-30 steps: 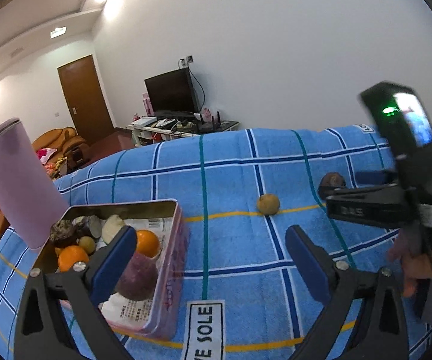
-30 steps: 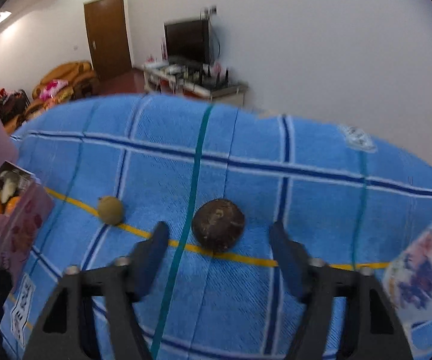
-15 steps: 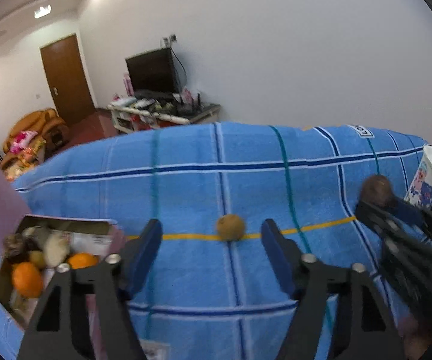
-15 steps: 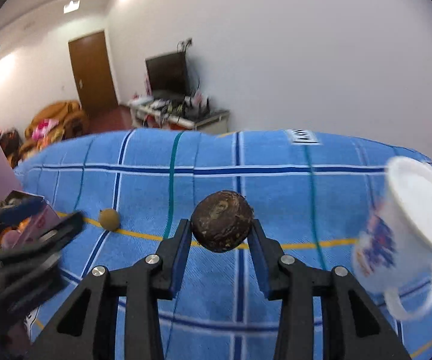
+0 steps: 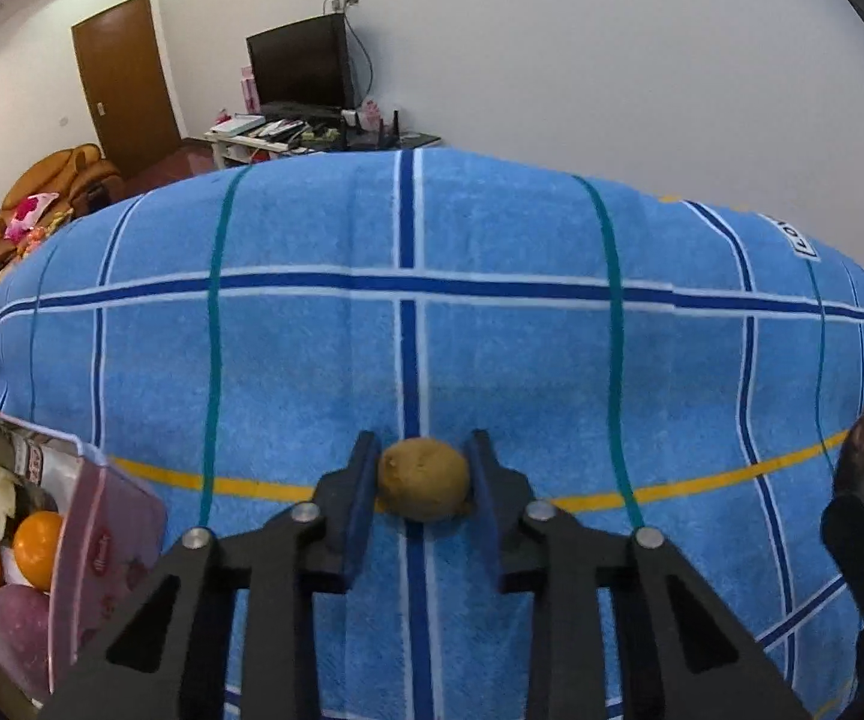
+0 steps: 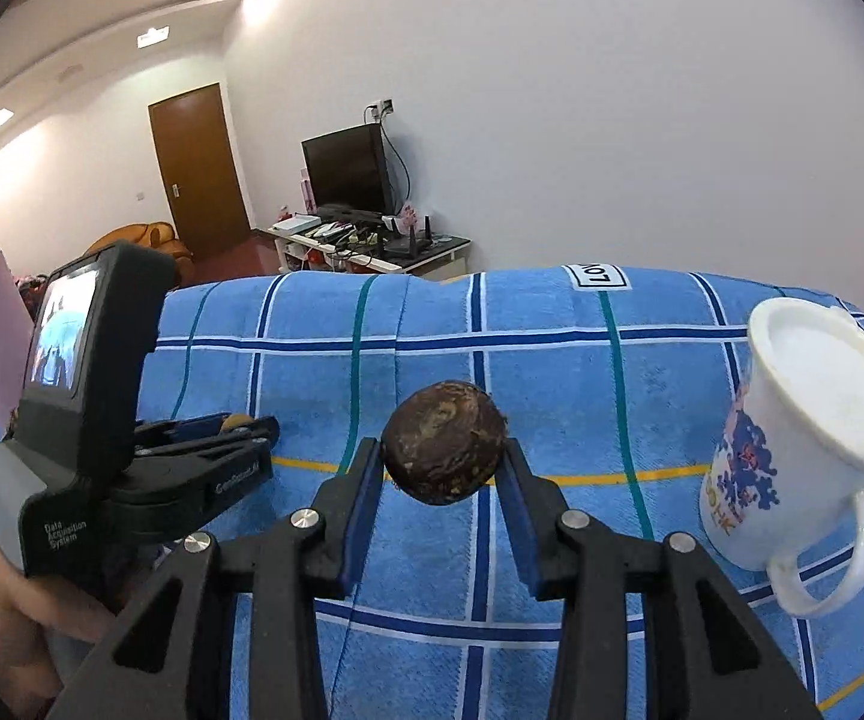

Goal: Organize fruits
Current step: 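Grasp the tan round fruit with the left tool while the right tool holds its fruit, then lift both held fruits and carry them over the tin box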

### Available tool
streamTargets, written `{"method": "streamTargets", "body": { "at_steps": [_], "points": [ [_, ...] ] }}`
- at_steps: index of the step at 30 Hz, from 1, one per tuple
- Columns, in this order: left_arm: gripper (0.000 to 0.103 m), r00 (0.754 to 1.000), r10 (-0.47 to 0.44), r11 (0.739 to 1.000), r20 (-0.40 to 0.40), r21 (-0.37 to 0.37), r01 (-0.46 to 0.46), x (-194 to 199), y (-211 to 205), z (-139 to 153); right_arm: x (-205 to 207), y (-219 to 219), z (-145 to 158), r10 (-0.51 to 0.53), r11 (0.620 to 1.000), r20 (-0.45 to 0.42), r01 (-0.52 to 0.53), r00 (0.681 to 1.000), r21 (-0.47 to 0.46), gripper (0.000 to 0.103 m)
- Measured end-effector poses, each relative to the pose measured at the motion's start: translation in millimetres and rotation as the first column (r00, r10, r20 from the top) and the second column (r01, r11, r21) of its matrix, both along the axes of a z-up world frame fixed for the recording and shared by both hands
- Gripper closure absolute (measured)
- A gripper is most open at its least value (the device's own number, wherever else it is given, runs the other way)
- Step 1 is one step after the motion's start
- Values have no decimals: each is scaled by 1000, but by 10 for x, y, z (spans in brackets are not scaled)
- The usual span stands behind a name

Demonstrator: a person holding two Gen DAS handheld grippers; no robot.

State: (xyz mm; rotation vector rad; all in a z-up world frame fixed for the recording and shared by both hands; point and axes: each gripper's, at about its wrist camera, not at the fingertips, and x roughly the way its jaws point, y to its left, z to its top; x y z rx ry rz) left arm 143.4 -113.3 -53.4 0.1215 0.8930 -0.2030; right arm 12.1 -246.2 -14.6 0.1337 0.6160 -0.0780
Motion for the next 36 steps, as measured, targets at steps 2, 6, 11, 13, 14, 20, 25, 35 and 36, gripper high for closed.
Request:
{"method": "streamTargets", "body": {
  "at_steps": [2, 6, 11, 13, 14, 20, 25, 35, 36],
  "points": [
    [73, 1000, -6, 1000, -1, -7, 6, 14, 4, 13, 17, 12, 7, -3, 1000, 0, 3, 1000, -8, 62],
    [73, 999, -1, 1000, 44, -6, 1, -82, 34, 91, -37, 71, 38, -23, 999, 33, 24, 999, -33, 62],
    [73, 981, -13, 1000, 192, -5, 14, -454, 106, 280, -171, 82, 95, -46, 997, 91, 51, 995, -52, 62],
    [73, 974, -12, 1000, 227, 2, 12, -592, 143, 312, -223, 81, 119, -59, 996, 112, 66, 992, -60, 62],
    [73, 971, -11, 1000, 240, -1, 12, -673, 162, 328, -245, 83, 137, -62, 995, 127, 70, 990, -66, 62],
    [73, 956, 9, 1000, 294, -18, -4, -990, 357, 393, -403, 230, 237, -53, 987, 215, 83, 975, -135, 62],
    [73, 947, 14, 1000, 322, -22, -7, -1152, 536, 445, -492, 281, 275, -54, 984, 246, 94, 968, -154, 62],
    [73, 924, 34, 999, 382, -34, -23, -1401, 807, 507, -718, 414, 271, -82, 981, 235, 120, 969, -152, 62],
    [73, 921, 34, 999, 388, -36, -22, -1425, 827, 516, -752, 442, 273, -79, 981, 236, 117, 969, -154, 62]
  ]
}}
